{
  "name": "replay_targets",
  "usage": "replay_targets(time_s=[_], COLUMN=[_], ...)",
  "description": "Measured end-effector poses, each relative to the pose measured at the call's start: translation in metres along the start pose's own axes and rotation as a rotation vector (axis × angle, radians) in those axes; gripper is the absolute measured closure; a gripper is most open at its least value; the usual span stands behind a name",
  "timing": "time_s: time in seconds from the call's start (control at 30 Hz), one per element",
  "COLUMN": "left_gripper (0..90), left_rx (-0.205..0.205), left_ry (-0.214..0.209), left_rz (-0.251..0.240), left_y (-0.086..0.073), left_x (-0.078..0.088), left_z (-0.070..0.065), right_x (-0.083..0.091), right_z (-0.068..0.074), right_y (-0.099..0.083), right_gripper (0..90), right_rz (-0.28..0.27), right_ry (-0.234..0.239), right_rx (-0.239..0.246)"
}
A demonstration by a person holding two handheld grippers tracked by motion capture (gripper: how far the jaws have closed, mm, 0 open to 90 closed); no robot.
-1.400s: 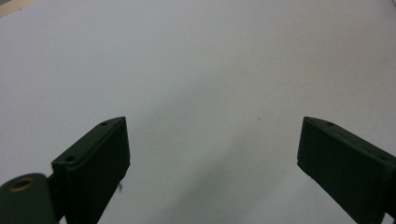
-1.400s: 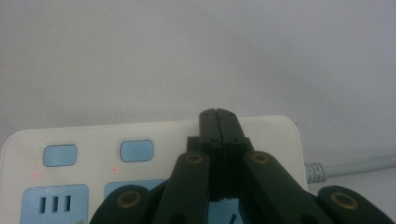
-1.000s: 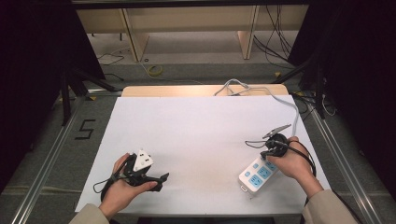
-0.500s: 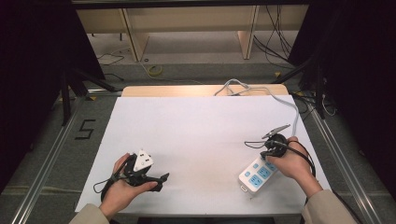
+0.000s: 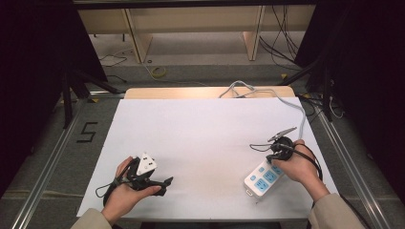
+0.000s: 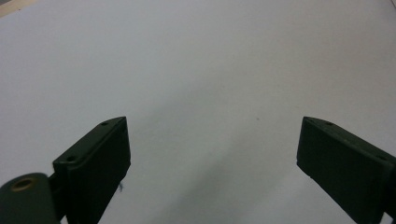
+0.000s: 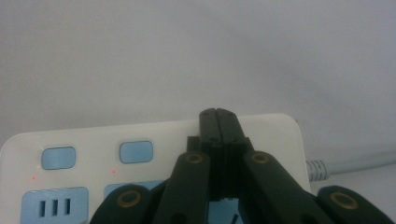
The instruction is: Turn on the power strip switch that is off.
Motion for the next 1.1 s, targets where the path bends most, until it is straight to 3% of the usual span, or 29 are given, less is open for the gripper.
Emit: replay_targets(time_s=[1.1], left_gripper=[9.8], left_rx=[0.002], left_ry=[-0.001], left_rz=[-0.002], left_y=[0.0001], left_x=[0.0001], left_z=[0.0], right_x=[-0.0011], right_z=[-0.0015], right_y=[-0.0035], right_gripper=[90.0], right_rz=[-0.034], right_ry=[0.027], right_rx=[-0.021])
Point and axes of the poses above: each handheld gripper's, and its own axes: x roughly backward along the jaws, y roughly out of its top, z roughly to its left, the point moved 4 cm from there along -x, roughly forward along the jaws, and after that the axes turned 14 degrees about z, right-handed, at the moved point
